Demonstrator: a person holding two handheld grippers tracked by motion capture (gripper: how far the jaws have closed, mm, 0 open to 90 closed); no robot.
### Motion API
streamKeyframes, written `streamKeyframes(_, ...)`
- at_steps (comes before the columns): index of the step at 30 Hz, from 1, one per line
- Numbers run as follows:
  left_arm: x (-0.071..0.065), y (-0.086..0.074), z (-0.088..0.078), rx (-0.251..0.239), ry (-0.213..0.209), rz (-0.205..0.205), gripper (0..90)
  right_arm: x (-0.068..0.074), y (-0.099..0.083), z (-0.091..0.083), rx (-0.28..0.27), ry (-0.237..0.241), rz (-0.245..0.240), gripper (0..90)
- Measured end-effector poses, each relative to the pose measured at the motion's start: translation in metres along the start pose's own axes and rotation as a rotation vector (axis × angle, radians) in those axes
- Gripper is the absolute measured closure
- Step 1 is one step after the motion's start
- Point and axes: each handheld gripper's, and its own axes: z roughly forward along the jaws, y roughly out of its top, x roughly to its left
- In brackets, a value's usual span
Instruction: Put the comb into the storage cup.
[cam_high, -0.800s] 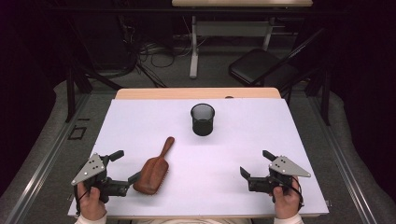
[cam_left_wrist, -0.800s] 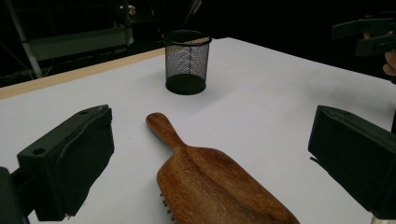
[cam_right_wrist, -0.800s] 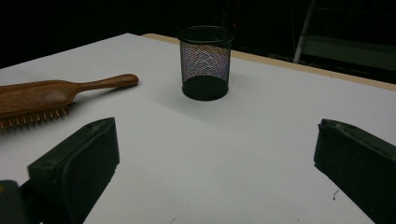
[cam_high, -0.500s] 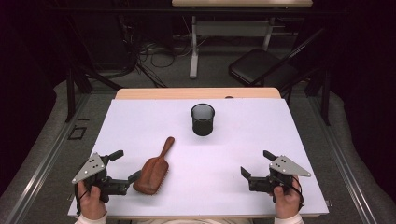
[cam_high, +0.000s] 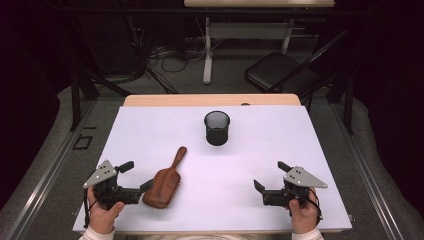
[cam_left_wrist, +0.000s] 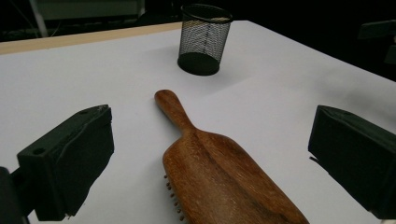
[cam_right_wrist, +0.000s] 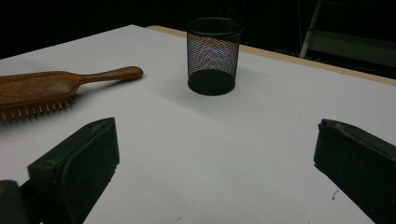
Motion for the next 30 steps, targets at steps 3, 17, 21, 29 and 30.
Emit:
streamKeyframes(3, 0.000, 0.002, 0.002, 0.016, 0.025, -0.013, 0.3, 0.000, 0.000, 0.001, -0.003, 0.001, 0.003, 0.0)
streamKeyframes(17, 0.006, 0.018, 0.011, 0.052, 0.078, -0.030, 1.6, 0.000, 0.000, 0.004, 0.012, -0.004, 0.008, 0.0)
streamKeyframes(21, 0.006, 0.020, 0.014, 0.066, 0.083, -0.026, 5.6, -0.001, -0.001, 0.004, 0.010, -0.006, 0.009, 0.0)
streamKeyframes(29, 0.007, 0.034, 0.020, 0.059, 0.079, -0.022, 15.2, -0.002, -0.001, 0.004, 0.012, -0.009, 0.016, 0.3)
streamKeyframes(30, 0.007, 0.034, 0.020, 0.059, 0.079, -0.022, 15.4, -0.002, -0.001, 0.004, 0.012, -0.009, 0.016, 0.3)
